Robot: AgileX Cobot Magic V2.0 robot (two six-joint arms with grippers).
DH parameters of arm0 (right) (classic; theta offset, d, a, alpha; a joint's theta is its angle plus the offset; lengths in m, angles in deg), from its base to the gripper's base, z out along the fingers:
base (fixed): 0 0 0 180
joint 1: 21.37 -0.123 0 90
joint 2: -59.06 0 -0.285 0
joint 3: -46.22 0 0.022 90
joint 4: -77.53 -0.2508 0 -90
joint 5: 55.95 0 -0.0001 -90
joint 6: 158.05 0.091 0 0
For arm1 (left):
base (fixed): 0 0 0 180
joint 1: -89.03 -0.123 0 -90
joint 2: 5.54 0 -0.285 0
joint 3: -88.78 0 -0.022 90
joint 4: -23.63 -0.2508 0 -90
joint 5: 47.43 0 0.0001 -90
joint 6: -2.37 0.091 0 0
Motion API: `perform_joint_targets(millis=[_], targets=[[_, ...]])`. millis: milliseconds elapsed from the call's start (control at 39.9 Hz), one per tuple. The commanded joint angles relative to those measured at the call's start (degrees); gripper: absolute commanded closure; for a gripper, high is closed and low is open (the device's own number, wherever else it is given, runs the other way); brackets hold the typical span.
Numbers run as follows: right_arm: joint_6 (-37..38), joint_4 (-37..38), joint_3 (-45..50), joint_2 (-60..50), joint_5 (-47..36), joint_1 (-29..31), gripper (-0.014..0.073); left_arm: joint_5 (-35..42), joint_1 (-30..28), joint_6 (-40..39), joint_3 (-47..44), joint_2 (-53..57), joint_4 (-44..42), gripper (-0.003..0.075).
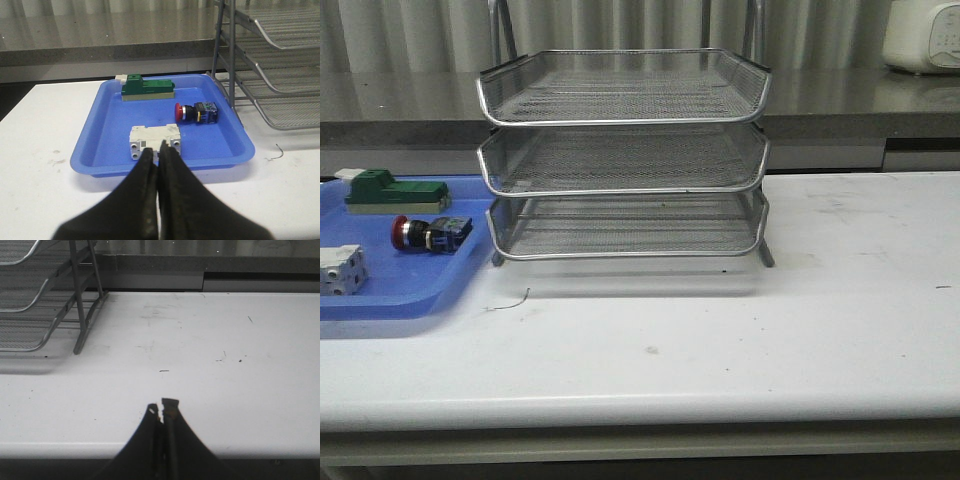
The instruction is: Place button on rack with both arms
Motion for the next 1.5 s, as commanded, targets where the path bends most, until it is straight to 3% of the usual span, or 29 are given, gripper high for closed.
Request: perform_joint_targets(millis=[0, 977, 1152, 1353, 1478], targets=[[-0.56, 0.39, -0.40, -0.72, -4.68, 0.38, 0.0654, 4.92, -0.19, -0.54, -0.57, 1.17, 0.15, 0.0739], [-0.56, 0.38, -0.40, -0.72, -4.72, 0.38, 0.0654, 5.45, -0.19, -0.54, -0.57, 1.17, 0.15, 0.0739], [-0.56, 0.16, -0.40, -0.72, -7.04, 0.38, 0.0654, 10.62, -0.19, -0.54, -0.57, 1.17, 0.15, 0.0739], [-0.56, 0.16, -3.83, -0.72, -10.80, 0.38, 0.0654, 24.42, -0.19, -0.54, 0.92, 1.17, 0.15, 0.0739], [-0.56, 0.02, -11.14, -0.26, -5.54, 0.38, 0.0654, 21.77, -0.19, -0.54, 7.14, 0.09, -0.08, 0.0739]])
